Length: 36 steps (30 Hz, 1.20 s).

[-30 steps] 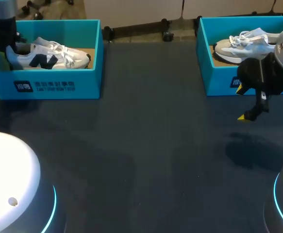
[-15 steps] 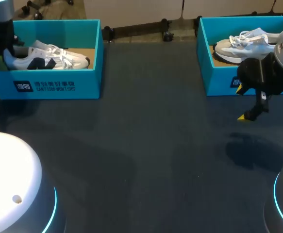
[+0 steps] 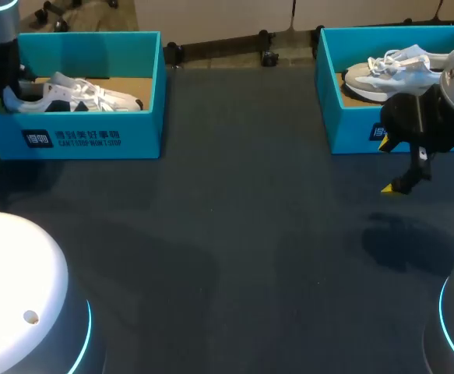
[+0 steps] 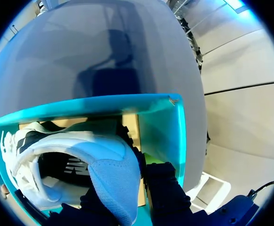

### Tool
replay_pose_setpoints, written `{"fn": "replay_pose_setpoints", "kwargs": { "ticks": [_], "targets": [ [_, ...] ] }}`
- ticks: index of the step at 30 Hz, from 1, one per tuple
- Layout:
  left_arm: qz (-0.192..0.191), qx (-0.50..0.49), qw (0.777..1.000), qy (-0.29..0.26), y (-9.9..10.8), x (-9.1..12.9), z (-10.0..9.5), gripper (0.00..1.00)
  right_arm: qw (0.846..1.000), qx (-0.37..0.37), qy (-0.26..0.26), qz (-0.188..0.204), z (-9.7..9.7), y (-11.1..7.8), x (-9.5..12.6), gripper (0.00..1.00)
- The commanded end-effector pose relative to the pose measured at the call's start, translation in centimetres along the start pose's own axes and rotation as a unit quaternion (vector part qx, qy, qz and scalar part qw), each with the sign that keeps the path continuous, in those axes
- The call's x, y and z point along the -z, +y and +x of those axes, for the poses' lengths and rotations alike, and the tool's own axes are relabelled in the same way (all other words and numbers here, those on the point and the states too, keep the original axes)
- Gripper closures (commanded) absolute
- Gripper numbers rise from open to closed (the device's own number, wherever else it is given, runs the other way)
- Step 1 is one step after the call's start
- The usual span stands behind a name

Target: Take the shoe out of the shoebox, open the shoe tongue, remove and reinsert the insole, then place the shoe into the shoebox

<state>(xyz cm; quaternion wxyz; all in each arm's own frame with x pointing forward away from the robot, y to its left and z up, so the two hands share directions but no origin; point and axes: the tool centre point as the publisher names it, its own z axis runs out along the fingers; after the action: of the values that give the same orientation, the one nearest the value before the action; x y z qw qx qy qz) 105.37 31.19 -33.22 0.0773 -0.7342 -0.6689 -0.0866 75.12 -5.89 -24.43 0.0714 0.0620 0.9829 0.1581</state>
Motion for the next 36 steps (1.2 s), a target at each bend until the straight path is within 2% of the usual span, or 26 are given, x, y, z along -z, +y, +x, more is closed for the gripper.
{"fn": "replay_pose_setpoints", "kwargs": {
  "ticks": [1,30,31,32,33,36],
  "targets": [
    [-0.002,-0.002,1.0,0.003,-0.3,-0.5,-0.2,1.0,1.0,0.0,0.0,0.001,0.0,0.0,-0.1,0.0],
    [0.029,-0.014,0.999,0.016,0.3,-3.8,-0.7,1.0,1.0,0.0,0.0,0.001,0.0,0.0,-0.1,0.0],
    [0.028,-0.018,0.999,0.015,0.3,-3.9,-0.6,0.98,1.0,0.0,0.0,0.001,0.0,0.0,-0.1,0.0],
    [0.027,-0.019,0.999,0.013,0.2,-4.0,-0.6,0.79,1.0,0.0,0.0,0.001,0.0,0.0,-0.1,0.0],
    [0.027,-0.021,0.999,0.012,0.2,-4.0,-0.6,0.69,1.0,0.0,0.0,0.001,0.0,0.0,-0.1,0.0],
    [0.025,-0.024,0.999,0.008,0.2,-4.1,-0.6,0.6,1.0,0.0,0.0,0.001,0.0,0.0,-0.1,0.0]
  ]
}}
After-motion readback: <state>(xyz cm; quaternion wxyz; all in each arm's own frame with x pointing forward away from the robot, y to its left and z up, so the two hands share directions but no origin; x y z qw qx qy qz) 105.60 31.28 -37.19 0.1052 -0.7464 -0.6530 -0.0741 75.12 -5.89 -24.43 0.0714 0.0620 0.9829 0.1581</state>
